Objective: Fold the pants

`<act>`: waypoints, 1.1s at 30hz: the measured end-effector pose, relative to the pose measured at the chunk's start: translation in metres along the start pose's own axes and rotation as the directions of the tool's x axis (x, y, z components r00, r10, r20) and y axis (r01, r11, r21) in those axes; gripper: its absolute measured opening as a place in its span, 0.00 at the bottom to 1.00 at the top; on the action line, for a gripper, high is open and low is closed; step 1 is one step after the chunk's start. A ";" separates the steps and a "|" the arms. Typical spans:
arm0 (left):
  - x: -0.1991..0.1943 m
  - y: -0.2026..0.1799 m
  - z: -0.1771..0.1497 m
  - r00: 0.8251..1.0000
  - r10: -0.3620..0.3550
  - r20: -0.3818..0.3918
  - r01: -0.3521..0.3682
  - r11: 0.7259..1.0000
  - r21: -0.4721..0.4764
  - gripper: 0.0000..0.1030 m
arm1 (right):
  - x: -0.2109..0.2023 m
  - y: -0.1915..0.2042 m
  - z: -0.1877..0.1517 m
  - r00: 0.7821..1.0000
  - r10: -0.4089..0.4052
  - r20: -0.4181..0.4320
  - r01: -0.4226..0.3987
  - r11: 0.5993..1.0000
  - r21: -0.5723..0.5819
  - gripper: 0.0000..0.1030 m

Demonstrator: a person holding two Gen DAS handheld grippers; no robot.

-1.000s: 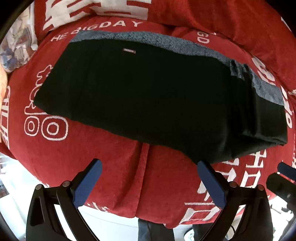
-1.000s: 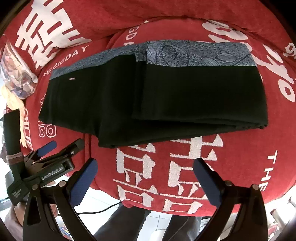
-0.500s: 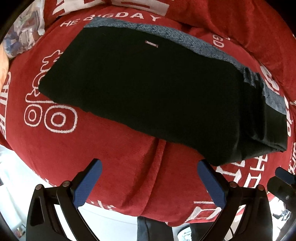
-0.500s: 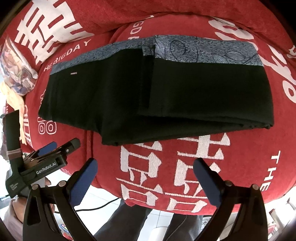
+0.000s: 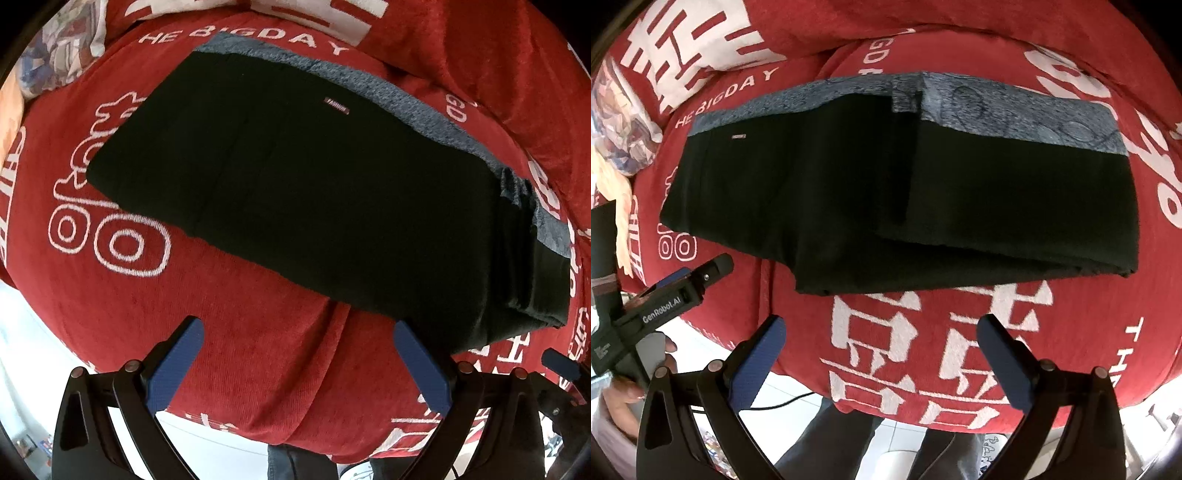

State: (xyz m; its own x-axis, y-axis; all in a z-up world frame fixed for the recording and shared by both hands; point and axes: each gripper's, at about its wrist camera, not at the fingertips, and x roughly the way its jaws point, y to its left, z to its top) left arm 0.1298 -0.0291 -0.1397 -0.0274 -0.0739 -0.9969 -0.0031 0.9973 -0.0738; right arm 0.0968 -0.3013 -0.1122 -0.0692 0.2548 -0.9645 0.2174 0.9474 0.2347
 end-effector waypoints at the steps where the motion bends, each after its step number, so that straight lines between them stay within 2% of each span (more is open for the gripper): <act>1: 0.001 0.002 -0.001 1.000 -0.001 -0.004 0.001 1.000 -0.005 1.00 | 0.003 0.002 0.001 1.000 0.000 -0.006 0.000 1.000 -0.004 1.00; 9: -0.004 0.036 -0.003 0.999 -0.041 0.026 0.043 0.996 -0.079 1.00 | 0.022 0.021 0.003 0.998 0.029 -0.055 -0.033 0.998 -0.061 1.00; 14: -0.009 0.062 0.005 0.996 -0.075 0.057 0.083 0.986 -0.145 1.00 | 0.031 0.021 0.006 0.997 0.019 -0.071 -0.024 0.997 -0.075 1.00; 17: -0.017 0.081 0.013 0.988 -0.107 0.110 0.127 0.972 -0.196 1.00 | 0.025 0.024 0.010 1.000 0.004 -0.024 -0.006 0.995 -0.104 1.00; 20: -0.023 0.100 0.019 0.981 -0.120 0.154 0.154 0.960 -0.233 1.00 | 0.012 0.029 0.016 0.997 -0.017 0.075 0.027 0.989 -0.147 1.00; 22: -0.024 0.112 0.024 0.975 -0.139 0.175 0.180 0.952 -0.248 1.00 | 0.010 0.029 0.023 0.994 -0.026 0.109 0.043 0.986 -0.160 1.00; 25: -0.016 0.123 0.028 0.965 -0.191 0.177 0.232 0.940 -0.252 1.00 | 0.021 0.023 0.034 0.995 -0.022 0.096 0.035 0.991 -0.132 1.00; 27: -0.005 0.126 0.031 0.953 -0.265 0.150 0.297 0.917 -0.266 1.00 | 0.029 0.018 0.037 0.997 -0.009 0.080 0.017 0.995 -0.102 1.00; 28: 0.000 0.126 0.032 0.942 -0.303 0.146 0.333 0.901 -0.278 1.00 | 0.032 0.016 0.037 0.997 -0.005 0.078 0.013 0.995 -0.095 1.00; 29: 0.004 0.130 0.029 0.923 -0.354 0.150 0.384 0.876 -0.293 1.00 | 0.034 0.017 0.037 0.997 -0.006 0.079 0.014 0.995 -0.096 1.00; 31: 0.006 0.135 0.027 0.900 -0.402 0.169 0.436 0.846 -0.307 1.00 | 0.035 0.017 0.034 0.996 -0.007 0.088 0.017 0.993 -0.113 1.00; 33: 0.006 0.140 0.025 0.885 -0.421 0.200 0.465 0.828 -0.312 1.00 | 0.037 0.019 0.031 0.996 -0.013 0.090 0.024 0.991 -0.131 1.00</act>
State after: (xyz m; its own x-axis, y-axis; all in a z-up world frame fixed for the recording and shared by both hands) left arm 0.1546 0.1097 -0.1565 0.1775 -0.4850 -0.8563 -0.3275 0.7914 -0.5161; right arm 0.1287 -0.2805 -0.1471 0.0156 0.2244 -0.9744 0.0858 0.9706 0.2249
